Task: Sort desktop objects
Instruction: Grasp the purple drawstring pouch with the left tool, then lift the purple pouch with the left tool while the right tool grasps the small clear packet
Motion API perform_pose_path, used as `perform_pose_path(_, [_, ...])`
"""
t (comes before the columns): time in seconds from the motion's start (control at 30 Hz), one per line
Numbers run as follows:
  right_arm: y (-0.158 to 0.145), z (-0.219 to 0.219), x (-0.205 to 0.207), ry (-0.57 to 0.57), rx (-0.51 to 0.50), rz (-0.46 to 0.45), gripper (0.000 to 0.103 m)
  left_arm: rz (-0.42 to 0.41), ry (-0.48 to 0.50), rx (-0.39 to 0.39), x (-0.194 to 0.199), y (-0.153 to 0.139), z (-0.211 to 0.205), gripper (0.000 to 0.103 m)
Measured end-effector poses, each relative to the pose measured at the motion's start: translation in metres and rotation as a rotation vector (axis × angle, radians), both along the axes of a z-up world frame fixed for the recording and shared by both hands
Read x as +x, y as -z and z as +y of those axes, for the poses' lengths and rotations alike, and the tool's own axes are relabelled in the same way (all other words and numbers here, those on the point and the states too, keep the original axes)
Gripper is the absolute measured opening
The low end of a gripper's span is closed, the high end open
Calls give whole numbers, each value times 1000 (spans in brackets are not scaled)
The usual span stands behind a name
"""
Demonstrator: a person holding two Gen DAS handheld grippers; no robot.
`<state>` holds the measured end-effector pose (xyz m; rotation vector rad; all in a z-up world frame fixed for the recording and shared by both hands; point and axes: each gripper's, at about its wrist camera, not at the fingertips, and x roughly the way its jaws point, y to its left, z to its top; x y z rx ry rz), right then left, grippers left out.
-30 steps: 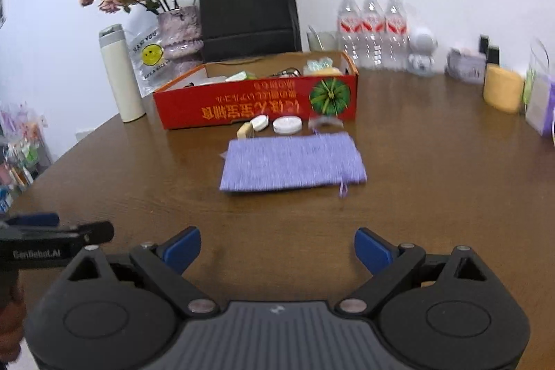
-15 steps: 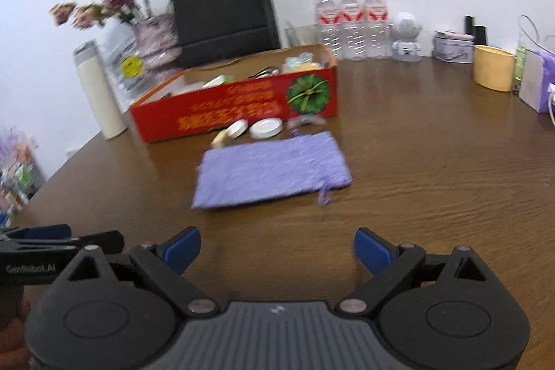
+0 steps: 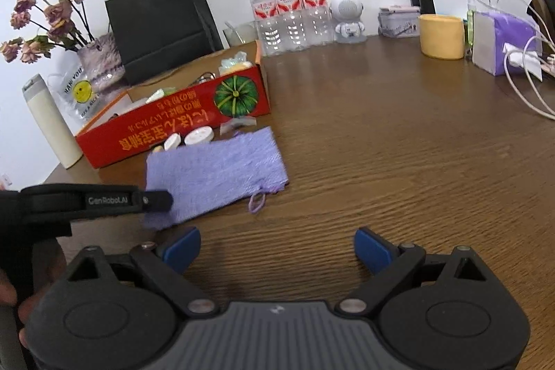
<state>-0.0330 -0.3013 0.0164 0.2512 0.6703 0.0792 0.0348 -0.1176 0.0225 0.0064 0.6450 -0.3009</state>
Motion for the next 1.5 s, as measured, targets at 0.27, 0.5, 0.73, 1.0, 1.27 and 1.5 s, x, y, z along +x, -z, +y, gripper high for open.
perform_pose_path(0.27, [0, 6, -2, -28, 9, -1, 96, -194, 16, -151, -73, -48, 87, 4])
perform_pose_path(0.5, [0, 38, 14, -129, -26, -3, 95, 94, -214, -164, -83, -9, 181, 8])
perform_pose_path(0.73, [-6, 78, 44, -261, -14, -15, 79, -59, -166, -17, -82, -22, 179, 92])
perform_pose_path(1.0, [-10, 127, 70, -363, -57, -48, 57, -32, 159, 67, -17, 10, 156, 94])
perform_pose_path(1.27, [-8, 138, 84, -302, -158, -35, 56, 134, 33, 130, -32, 13, 144, 75])
perform_pose_path(1.5, [-10, 150, 86, -358, -135, -41, 54, 161, -5, 87, -41, 7, 153, 66])
